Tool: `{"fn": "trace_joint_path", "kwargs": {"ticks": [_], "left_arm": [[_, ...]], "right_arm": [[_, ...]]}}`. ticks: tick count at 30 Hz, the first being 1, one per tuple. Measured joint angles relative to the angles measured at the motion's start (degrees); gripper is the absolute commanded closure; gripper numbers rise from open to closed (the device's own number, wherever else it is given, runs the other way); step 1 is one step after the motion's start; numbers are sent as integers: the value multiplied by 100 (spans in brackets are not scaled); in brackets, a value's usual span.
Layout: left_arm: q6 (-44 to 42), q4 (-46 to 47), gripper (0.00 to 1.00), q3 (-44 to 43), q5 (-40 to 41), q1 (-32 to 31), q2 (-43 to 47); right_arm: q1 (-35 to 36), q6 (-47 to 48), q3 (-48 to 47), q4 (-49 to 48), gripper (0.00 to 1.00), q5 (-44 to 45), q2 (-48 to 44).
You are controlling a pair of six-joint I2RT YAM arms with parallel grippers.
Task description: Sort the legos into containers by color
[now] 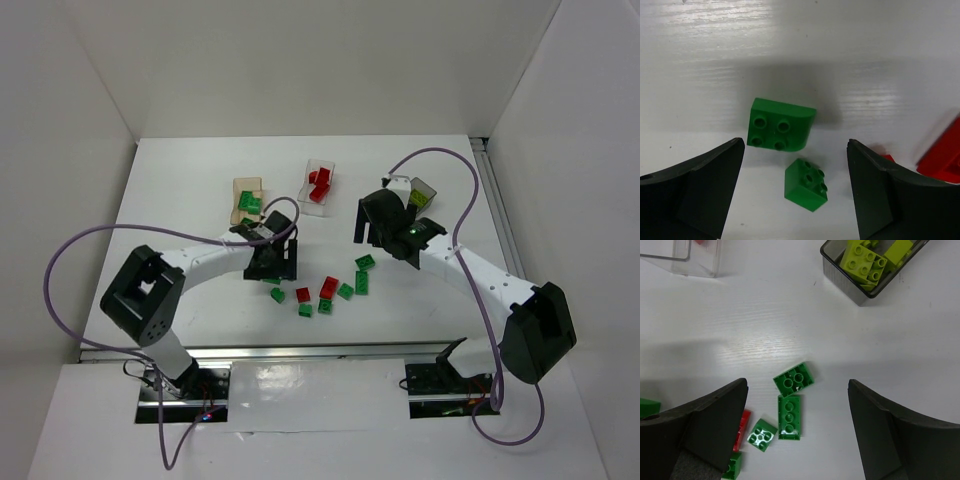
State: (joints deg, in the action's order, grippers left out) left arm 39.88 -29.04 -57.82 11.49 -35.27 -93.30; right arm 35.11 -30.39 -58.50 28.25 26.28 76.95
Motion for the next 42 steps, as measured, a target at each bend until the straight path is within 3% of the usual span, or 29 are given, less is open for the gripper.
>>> {"fn": "trace_joint_path", "kwargs": {"ticks": [2, 8, 14, 16, 19, 21, 26, 35, 42], "left_arm": [[-17, 68, 16, 0, 59, 2, -188], [-61, 225, 29, -114, 251, 7, -522], [-136, 273, 29, -487, -44, 9, -734], [-212, 354, 24, -704, -216, 9, -817], [-273, 509, 5, -970, -424, 9, -914], [-345, 553, 0, -1091, -514, 9, -940], [-446, 590, 2, -1198, -647, 9, -960], [1392, -496, 1, -1200, 234, 15, -960], [2868, -1110, 10, -1467, 372, -155, -1143]], "right_arm": [[0, 0, 0, 0, 12, -7, 0], [0, 0, 0, 0, 12, -17, 0], [0, 0, 0, 0, 12, -15, 0], [0, 0, 0, 0, 12, -15, 0], [0, 0, 0, 0, 12, -13, 0], [0, 0, 0, 0, 12, -13, 0], [0, 0, 0, 2, 12, -13, 0], [0, 0, 92, -2, 10, -13, -2], [0, 22, 94, -9, 10, -13, -2]]}}
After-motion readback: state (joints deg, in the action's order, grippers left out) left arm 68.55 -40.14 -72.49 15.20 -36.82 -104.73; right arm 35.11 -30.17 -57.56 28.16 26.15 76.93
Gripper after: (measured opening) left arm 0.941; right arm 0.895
